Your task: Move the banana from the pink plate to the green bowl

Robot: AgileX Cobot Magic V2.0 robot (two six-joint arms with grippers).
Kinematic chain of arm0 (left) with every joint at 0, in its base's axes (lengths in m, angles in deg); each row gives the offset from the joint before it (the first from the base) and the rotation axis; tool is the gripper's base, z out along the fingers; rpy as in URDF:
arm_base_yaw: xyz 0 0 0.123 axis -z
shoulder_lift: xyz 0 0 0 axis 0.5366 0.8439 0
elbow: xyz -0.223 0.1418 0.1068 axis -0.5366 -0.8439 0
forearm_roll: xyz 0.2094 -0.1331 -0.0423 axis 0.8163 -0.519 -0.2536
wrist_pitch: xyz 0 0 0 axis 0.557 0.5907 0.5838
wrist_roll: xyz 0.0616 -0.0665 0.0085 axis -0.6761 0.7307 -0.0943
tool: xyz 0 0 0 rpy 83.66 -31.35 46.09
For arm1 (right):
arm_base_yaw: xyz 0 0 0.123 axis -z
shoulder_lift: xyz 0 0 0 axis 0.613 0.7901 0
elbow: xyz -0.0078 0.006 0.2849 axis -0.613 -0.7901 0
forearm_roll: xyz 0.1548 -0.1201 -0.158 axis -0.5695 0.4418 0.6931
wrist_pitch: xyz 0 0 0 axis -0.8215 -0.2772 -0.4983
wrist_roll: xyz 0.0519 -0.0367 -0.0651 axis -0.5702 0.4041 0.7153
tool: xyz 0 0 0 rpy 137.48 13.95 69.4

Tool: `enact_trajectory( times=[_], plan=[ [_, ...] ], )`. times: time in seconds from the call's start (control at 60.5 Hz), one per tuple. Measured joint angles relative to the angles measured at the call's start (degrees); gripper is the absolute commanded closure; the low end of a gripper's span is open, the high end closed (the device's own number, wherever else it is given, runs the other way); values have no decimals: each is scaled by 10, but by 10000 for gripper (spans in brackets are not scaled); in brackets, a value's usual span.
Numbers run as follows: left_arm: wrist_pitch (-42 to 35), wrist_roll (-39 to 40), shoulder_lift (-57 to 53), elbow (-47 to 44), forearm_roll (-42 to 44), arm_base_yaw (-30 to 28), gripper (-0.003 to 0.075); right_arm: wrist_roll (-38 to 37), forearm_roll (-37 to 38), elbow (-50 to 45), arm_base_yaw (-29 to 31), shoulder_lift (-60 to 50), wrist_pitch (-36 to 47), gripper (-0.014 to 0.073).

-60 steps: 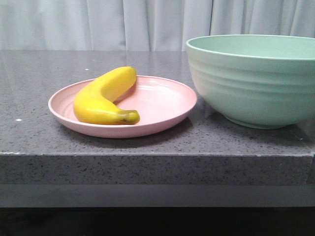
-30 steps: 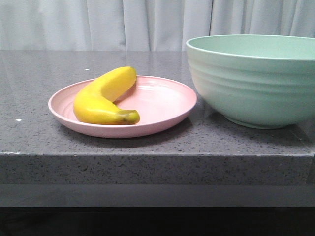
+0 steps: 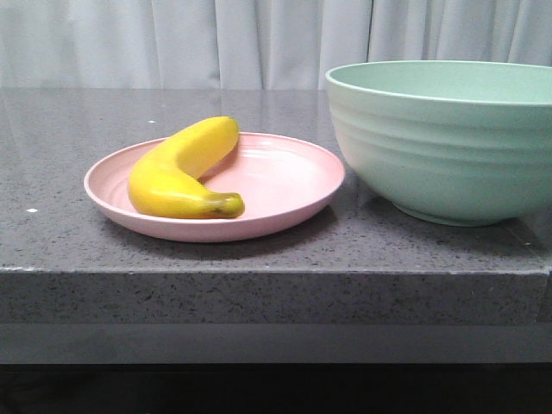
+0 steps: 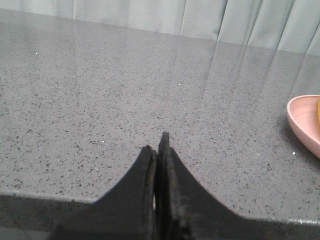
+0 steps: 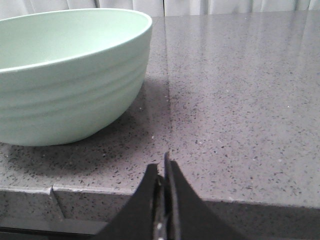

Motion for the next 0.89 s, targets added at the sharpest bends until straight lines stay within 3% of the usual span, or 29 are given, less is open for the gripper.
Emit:
enact_trajectory(
  times=[0.265, 0.413, 0.728, 0.893],
  plan=[
    [-39, 0, 0, 11, -4, 0, 741, 0, -11, 4, 0, 0, -5, 652],
    [-38, 0, 20, 74, -4, 0, 741, 0, -16, 58, 0, 1, -11, 652],
    [-43, 0, 233, 253, -4, 0, 741, 0, -19, 254, 0, 167, -29, 652],
    [-46, 0, 303, 279, -6, 0, 740, 0, -19, 310, 0, 245, -50, 649]
  ],
)
